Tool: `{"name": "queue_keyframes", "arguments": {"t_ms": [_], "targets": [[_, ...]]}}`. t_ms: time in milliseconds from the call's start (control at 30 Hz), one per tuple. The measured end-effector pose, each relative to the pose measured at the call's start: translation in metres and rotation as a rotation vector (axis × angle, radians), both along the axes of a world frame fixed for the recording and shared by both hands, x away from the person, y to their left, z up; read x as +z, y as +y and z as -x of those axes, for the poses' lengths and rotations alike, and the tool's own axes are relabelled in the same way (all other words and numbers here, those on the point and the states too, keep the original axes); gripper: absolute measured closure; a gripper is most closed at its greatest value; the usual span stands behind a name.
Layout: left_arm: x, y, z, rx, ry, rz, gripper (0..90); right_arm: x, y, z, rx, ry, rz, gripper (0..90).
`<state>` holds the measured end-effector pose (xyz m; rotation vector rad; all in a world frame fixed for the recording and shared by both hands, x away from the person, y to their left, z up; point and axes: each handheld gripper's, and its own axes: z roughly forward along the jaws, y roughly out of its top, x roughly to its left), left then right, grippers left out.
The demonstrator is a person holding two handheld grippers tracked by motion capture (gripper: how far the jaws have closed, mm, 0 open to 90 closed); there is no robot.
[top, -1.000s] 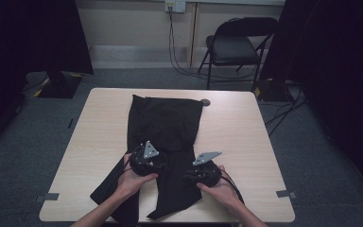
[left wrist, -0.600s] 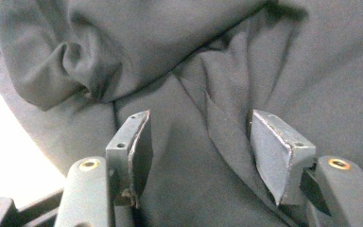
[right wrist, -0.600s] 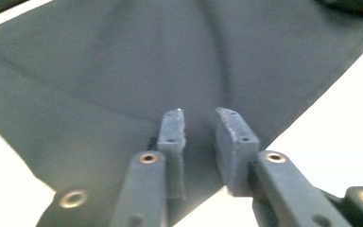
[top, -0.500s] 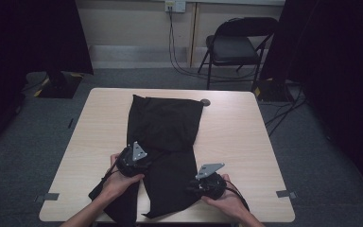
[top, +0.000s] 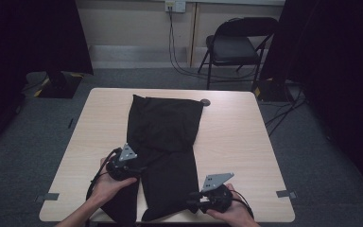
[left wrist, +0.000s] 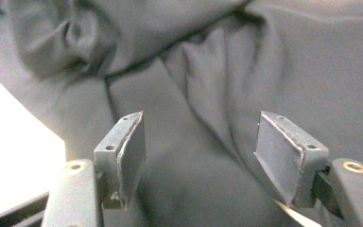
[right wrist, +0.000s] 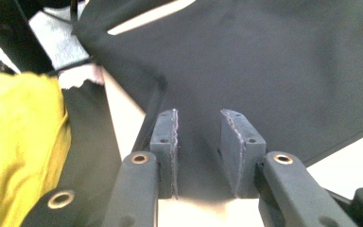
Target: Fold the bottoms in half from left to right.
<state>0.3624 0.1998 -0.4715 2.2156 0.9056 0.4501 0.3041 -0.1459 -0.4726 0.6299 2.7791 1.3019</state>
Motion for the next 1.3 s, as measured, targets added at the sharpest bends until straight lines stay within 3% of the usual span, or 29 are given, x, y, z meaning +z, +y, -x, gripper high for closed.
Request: {"name": "queue_keyframes", "arguments": {"t_ms": [200,300,367,467,533,667,700,767,800,933,967,1067,1167,1233,1300], "targets": [[0.003,0.025,0.013,0.029,0.014,0.038,28.9,-0.001,0.020,-0.024,-0.060,-0.030,0.004,70.1],[-0.006,0.024,0.012,0.022,0.064,0.044,26.1,-0.008,0.031,-0.034,-0.071,-0.028,0.037,67.5],[-0.011,0.019,0.011,-0.013,0.071,0.018,24.1,-0.011,0.036,-0.040,-0.089,-0.037,0.050,65.6],[-0.018,0.011,0.009,-0.021,0.076,-0.020,25.2,-0.016,0.040,-0.046,-0.104,-0.043,0.068,61.8],[-0.018,0.009,0.008,-0.032,0.073,-0.013,34.6,-0.019,0.040,-0.046,-0.103,-0.040,0.067,60.5],[-0.016,0.009,0.005,-0.037,0.079,-0.006,78.2,-0.022,0.038,-0.047,-0.119,-0.050,0.072,56.5],[-0.015,0.010,0.003,-0.032,0.089,-0.006,84.4,-0.022,0.038,-0.046,-0.122,-0.052,0.073,55.3],[-0.012,0.016,0.000,-0.020,0.110,0.049,87.1,-0.021,0.042,-0.045,-0.127,-0.056,0.070,52.8],[-0.008,0.020,-0.001,-0.012,0.109,0.095,87.3,-0.021,0.045,-0.044,-0.116,-0.057,0.072,52.2],[0.017,0.035,-0.001,0.003,0.048,0.243,87.3,-0.021,0.069,-0.043,-0.073,-0.064,0.059,50.0],[0.022,0.037,-0.001,0.000,0.032,0.259,87.3,-0.021,0.076,-0.043,-0.054,-0.063,0.060,50.0],[0.033,0.035,-0.005,-0.002,0.031,0.361,87.3,-0.025,0.092,-0.043,-0.036,-0.074,0.054,49.5],[0.043,0.017,-0.010,-0.039,0.022,0.386,87.2,-0.026,0.094,-0.041,-0.032,-0.088,0.054,48.5],[0.049,0.005,-0.015,-0.048,0.009,0.431,87.2,-0.026,0.093,-0.041,-0.028,-0.078,0.048,45.8],[0.053,-0.008,-0.021,-0.065,0.005,0.424,87.1,-0.024,0.092,-0.042,-0.038,-0.072,0.032,38.2]]}}
